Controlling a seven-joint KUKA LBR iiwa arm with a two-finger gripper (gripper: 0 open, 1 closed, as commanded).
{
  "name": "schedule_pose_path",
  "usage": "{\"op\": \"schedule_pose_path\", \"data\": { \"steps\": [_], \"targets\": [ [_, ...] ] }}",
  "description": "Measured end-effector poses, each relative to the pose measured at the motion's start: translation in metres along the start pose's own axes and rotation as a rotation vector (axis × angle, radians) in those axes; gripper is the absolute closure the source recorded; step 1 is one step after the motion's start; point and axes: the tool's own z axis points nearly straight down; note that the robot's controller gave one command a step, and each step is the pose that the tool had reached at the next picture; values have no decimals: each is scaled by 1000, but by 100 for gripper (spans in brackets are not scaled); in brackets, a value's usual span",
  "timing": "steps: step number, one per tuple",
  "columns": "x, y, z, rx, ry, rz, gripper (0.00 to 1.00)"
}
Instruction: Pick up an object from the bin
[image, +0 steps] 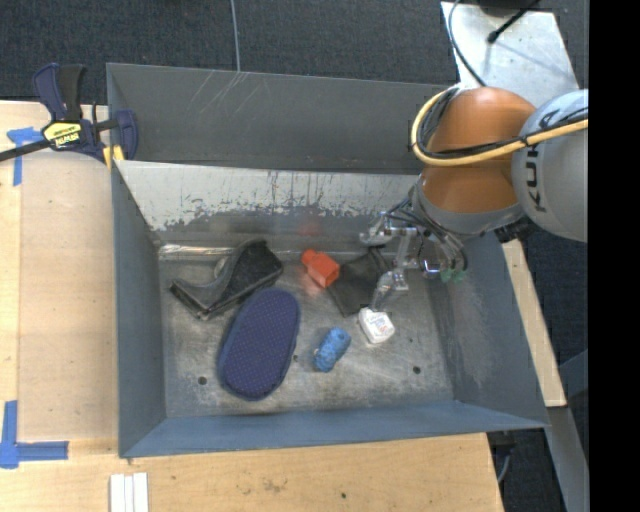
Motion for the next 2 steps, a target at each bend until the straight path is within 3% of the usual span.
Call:
{"op": "schedule_pose_path", "data": {
  "steps": [1, 2],
  "targets": [
    [1, -20, 58, -3, -6, 145, 0],
    [2, -30, 66, -8, -5, 78, 0]
  ]
}}
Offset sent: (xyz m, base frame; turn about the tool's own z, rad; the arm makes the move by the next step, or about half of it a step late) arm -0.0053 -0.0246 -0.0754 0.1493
